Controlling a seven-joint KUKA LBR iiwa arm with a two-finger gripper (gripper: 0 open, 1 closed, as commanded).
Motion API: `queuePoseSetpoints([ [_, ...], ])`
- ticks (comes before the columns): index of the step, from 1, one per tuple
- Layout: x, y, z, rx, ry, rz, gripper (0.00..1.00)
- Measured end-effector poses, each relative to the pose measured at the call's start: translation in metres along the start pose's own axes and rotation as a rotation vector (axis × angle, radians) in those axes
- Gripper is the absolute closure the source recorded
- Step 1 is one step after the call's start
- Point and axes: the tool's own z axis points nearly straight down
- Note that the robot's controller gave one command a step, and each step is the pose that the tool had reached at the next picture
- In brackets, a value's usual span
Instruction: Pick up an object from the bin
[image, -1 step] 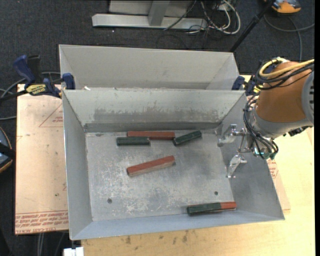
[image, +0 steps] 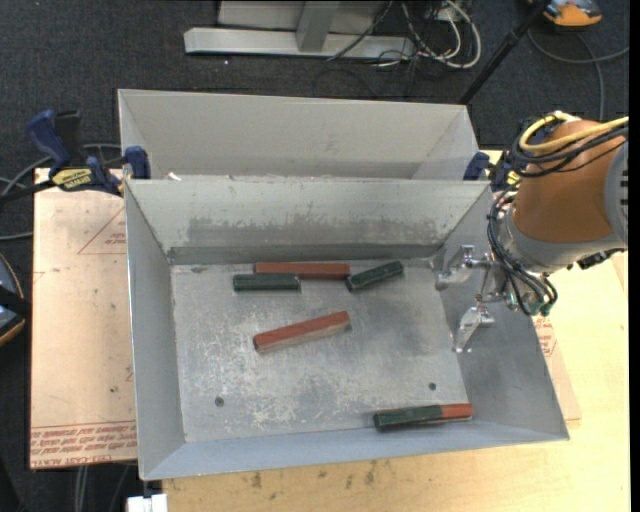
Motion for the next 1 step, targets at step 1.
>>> queuePoseSetpoints([
  [1, -0.0583, 0.0151, 0.0385, 0.002, -0.011, 0.004, 0.00],
])
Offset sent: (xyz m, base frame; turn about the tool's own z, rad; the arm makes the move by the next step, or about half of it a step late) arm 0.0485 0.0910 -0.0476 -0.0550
